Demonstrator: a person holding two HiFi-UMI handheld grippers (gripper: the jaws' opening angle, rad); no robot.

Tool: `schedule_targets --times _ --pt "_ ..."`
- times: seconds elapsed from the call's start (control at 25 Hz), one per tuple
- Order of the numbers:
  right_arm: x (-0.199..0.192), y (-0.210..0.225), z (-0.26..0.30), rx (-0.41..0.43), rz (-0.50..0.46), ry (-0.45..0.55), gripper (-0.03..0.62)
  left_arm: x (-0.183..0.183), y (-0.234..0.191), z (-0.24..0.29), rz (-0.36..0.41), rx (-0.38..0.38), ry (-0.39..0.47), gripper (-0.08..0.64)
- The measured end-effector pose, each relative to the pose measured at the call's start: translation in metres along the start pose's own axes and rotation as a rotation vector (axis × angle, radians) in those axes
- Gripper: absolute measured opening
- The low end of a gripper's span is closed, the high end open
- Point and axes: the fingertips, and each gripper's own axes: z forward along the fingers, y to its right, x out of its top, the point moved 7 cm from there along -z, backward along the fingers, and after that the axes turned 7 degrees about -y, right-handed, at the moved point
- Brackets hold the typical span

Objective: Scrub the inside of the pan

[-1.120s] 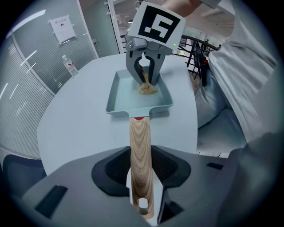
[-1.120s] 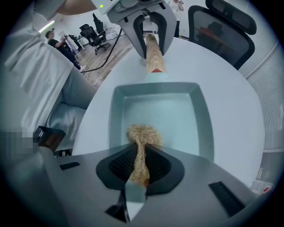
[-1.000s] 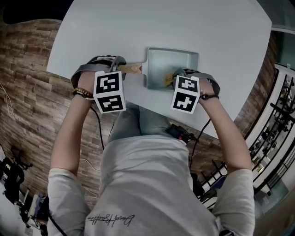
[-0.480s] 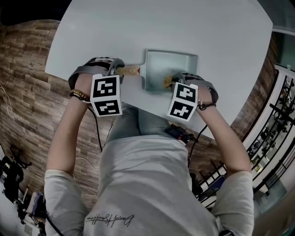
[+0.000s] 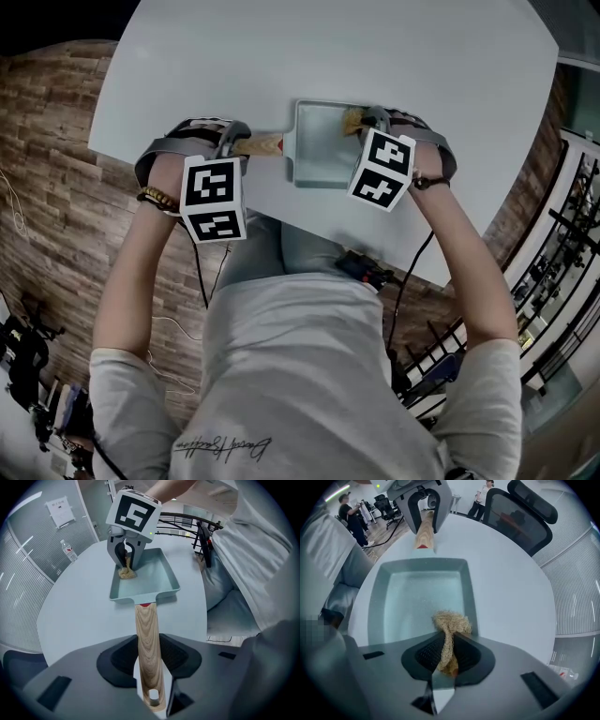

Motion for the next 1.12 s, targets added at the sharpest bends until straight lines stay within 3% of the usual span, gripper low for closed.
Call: schedule_targets --times 0.2,0.44,0.96,1.12 --pt "0.001 0.000 0.001 -0.014 -0.016 0.001 0.069 -0.002 -0.002 0.002 -0.021 -0.004 -0.003 0.149" --pt "-0.002 -0.023 0.000 0.045 -0.033 -0.009 0.069 -0.005 -0.006 0.006 -0.020 -0.002 -0.024 0.149" --pt "-0.012 -0.073 -0.009 0.301 -0.072 -0.079 0.067 -0.003 -0.006 0.004 -0.023 -0.001 -0.038 0.149" --pt "-0.014 -0.074 -0.010 0.378 -0.039 -0.070 0.066 -0.002 -0.007 0.004 -0.011 -0.007 -0.043 0.149"
